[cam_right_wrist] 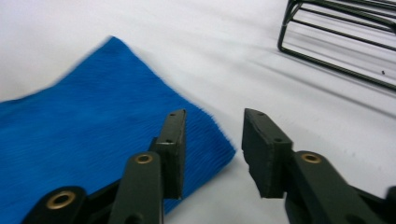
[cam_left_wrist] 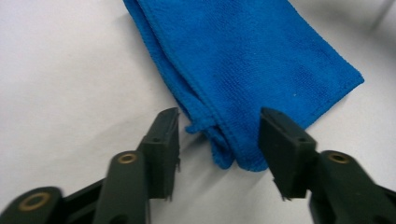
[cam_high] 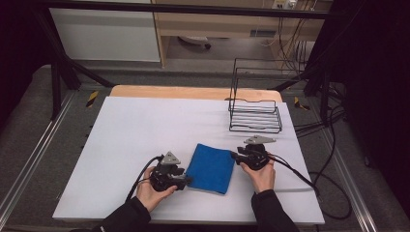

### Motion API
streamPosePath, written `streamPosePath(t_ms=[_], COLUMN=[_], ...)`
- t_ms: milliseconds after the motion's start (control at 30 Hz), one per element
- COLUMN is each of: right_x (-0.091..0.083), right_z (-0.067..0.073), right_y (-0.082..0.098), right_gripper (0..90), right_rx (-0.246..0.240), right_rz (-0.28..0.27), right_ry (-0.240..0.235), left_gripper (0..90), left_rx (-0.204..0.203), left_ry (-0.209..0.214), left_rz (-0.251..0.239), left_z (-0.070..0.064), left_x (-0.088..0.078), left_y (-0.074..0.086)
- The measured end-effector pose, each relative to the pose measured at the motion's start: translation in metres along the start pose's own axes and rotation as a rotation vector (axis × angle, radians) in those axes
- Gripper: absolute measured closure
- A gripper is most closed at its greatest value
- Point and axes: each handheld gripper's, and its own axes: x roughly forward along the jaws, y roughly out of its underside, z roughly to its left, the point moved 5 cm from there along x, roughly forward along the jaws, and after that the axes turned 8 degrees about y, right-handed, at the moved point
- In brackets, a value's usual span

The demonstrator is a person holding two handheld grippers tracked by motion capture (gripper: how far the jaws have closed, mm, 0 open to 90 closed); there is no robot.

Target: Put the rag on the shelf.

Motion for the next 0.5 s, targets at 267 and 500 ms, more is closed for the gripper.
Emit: streamPosePath(t_ms=[267, 500], right_x=[-0.02, -0.017], right_z=[0.035, 0.045], right_y=[0.041, 0.049], right_gripper=[47.1, 61.6], right_rx=[0.015, 0.044], right_rz=[0.098, 0.141], right_ry=[-0.097, -0.135], left_gripper=[21.4, 18.5], left_rx=[0.019, -0.015], left_ry=[-0.034, -0.056], left_rz=[0.001, -0.041], left_z=[0.009, 0.026], left_x=[-0.01, -0.027], left_y=[-0.001, -0.001])
